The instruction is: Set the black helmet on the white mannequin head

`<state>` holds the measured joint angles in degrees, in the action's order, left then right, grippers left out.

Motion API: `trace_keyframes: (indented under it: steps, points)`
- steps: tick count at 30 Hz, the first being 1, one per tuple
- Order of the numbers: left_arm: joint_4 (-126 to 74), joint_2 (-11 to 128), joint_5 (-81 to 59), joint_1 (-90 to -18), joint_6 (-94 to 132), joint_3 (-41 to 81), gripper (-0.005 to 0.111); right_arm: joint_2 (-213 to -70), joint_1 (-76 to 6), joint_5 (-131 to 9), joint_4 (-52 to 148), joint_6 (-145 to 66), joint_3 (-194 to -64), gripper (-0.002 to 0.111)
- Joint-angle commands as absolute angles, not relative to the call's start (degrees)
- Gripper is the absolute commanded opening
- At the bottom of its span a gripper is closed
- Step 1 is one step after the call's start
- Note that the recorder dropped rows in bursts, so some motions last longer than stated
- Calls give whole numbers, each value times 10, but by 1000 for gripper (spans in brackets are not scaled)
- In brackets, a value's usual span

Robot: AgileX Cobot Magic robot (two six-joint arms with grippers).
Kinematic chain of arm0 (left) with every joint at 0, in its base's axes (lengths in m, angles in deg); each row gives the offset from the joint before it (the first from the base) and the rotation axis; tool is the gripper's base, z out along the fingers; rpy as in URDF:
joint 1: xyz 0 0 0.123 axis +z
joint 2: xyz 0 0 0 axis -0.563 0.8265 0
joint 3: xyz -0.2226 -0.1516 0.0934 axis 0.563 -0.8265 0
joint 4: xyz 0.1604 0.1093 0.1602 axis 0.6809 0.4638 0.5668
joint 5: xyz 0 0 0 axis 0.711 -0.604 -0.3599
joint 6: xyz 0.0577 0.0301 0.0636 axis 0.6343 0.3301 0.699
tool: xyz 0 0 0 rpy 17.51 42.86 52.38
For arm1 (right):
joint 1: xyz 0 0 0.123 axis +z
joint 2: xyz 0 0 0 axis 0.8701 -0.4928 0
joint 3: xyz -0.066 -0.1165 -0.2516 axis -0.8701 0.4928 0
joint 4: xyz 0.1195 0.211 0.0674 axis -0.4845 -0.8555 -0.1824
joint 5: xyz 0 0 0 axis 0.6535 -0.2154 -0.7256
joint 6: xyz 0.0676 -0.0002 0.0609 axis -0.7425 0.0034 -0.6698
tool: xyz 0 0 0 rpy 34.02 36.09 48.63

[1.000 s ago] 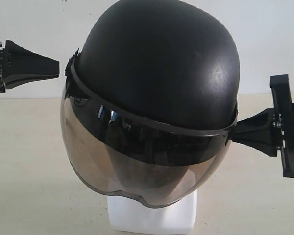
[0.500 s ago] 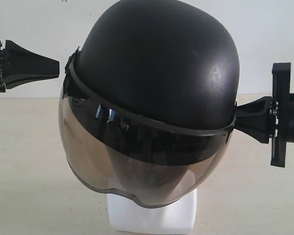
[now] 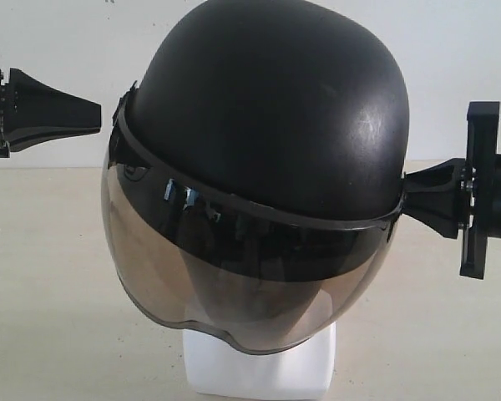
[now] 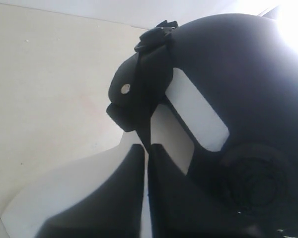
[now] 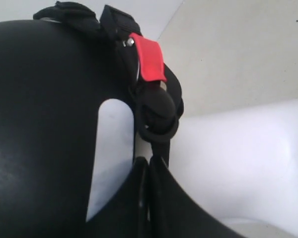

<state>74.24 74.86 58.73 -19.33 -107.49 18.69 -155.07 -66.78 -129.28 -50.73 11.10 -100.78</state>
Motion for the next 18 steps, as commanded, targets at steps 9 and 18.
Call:
trace_keyframes:
  steps: [9, 18]
  points:
    - [740, 750, 588, -194, -1079, 184, 4, -1496, -666, -1313, -524, 97, -1033, 0]
    - [740, 750, 588, -194, -1079, 184, 4, -1493, -666, -1313, -506, 66, -1046, 0]
